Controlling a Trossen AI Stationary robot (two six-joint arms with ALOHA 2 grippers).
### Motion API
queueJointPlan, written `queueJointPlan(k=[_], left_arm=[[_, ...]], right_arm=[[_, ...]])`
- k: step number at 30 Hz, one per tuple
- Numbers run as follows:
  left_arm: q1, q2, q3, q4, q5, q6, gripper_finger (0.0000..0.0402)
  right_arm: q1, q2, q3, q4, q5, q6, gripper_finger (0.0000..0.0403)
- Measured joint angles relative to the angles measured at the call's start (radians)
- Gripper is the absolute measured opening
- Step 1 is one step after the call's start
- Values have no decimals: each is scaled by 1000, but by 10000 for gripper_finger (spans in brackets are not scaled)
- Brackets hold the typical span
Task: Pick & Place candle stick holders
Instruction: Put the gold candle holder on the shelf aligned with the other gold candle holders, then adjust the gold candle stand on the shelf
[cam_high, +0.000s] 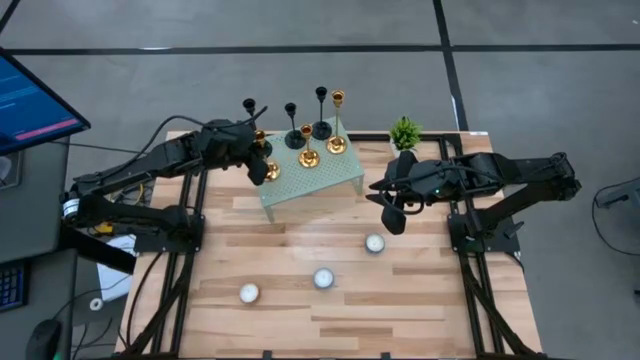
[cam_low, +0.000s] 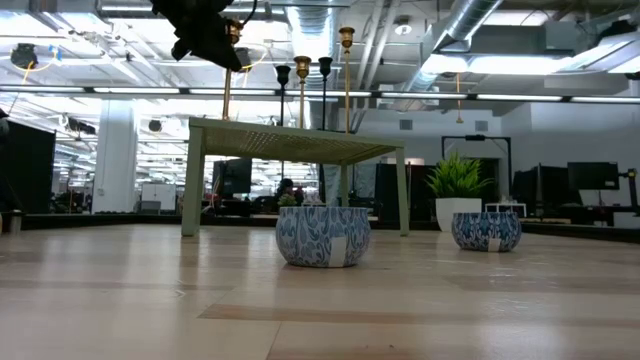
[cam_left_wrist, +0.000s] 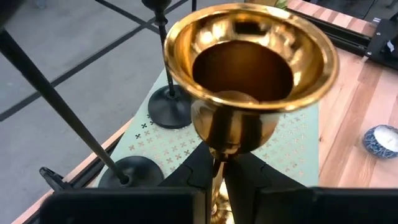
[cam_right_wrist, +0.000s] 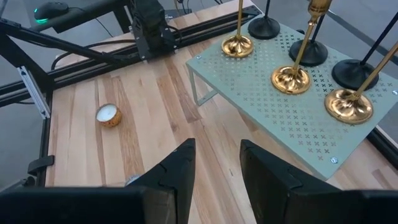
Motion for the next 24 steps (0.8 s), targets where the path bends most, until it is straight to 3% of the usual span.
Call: queueJointPlan(k=[14,24], left_arm=[[-1,-9,0,0,1,8,91],[-2,-100,1,-40,1,78,207]], right_arm=[[-18,0,0,0,1,0,128],[-95,53,1,7,0,-56,207]])
